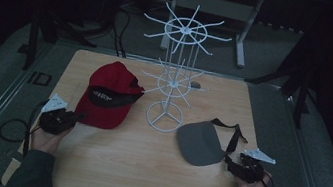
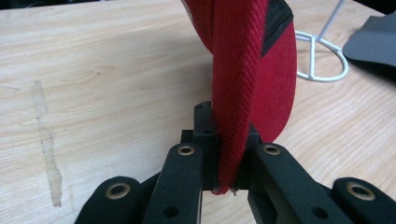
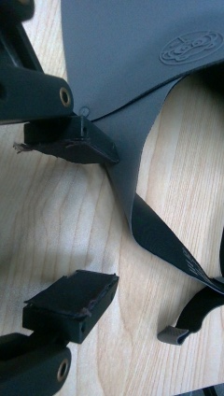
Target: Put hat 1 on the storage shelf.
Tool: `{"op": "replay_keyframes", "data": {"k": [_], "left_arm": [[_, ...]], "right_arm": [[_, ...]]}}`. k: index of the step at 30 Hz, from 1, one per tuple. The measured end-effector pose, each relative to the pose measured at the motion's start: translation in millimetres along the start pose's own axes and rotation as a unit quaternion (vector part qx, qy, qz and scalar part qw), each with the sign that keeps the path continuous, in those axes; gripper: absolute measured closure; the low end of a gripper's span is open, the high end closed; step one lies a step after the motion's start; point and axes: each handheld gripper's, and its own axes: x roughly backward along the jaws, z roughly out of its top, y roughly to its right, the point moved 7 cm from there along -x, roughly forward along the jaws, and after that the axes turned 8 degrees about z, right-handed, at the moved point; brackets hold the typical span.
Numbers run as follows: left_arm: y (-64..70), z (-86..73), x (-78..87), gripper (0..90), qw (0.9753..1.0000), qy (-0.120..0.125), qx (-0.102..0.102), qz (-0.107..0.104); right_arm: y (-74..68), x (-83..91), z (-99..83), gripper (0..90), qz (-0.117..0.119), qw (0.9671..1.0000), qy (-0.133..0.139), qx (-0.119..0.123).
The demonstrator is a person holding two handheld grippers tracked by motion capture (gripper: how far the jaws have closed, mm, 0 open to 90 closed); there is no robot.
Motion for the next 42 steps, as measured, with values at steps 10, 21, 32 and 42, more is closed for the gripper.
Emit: {"op": "replay_keyframes", "data": {"k": [10, 21, 32, 42], "left_arm": [[-6.9, 14.2, 2.5, 86.0, 0.9996, 0.014, 0.008, 0.022], [-10.5, 35.5, 8.5, 86.1, 0.9982, 0.038, 0.016, 0.043], [-8.9, 56.0, 15.0, 86.0, 0.9968, 0.058, 0.012, 0.053], [-9.7, 75.6, 23.6, 86.0, 0.9952, 0.076, 0.010, 0.061]], "right_arm": [[0.0, 0.0, 0.0, 34.8, 0.000, 1.0000, 0.000, 0.000], [0.0, 0.0, 0.0, 34.8, 0.000, 1.0000, 0.000, 0.000], [0.0, 0.0, 0.0, 34.8, 0.000, 1.0000, 0.000, 0.000], [0.0, 0.0, 0.0, 34.8, 0.000, 1.0000, 0.000, 0.000]]}}
